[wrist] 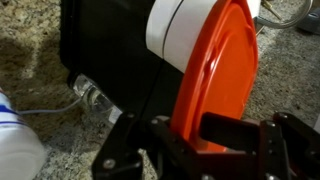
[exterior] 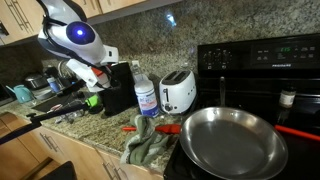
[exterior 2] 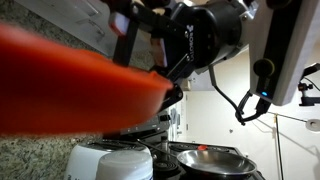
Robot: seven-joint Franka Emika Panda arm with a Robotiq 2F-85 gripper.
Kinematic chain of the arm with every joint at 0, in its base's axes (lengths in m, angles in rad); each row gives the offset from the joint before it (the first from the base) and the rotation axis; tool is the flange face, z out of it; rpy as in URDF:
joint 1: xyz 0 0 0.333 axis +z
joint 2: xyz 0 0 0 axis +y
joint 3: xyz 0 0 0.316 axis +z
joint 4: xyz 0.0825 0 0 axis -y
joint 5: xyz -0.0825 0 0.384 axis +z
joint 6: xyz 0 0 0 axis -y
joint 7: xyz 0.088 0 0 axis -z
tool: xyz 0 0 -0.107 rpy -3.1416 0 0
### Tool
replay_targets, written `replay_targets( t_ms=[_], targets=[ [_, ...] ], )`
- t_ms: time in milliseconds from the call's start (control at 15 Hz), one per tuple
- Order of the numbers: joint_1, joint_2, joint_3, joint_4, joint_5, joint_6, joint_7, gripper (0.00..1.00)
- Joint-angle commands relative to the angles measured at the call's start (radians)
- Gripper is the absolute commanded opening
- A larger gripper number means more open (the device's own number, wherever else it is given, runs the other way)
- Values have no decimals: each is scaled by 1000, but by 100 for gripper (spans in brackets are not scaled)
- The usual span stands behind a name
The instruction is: Put the red lid on top of the coffee maker
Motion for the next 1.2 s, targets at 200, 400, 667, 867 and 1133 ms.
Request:
replay_targets(
  t_ms=[200, 400, 667, 867, 1133],
  targets=[
    [-23, 121, -48, 18, -126, 22, -22, 0],
    [-32, 171, -70, 33, -81, 53, -123, 0],
    [-37, 190, -85, 45, 27, 81, -269, 0],
    [-36, 192, -87, 50, 75, 77, -317, 0],
    [-35, 177, -87, 75, 173, 74, -428, 0]
  ],
)
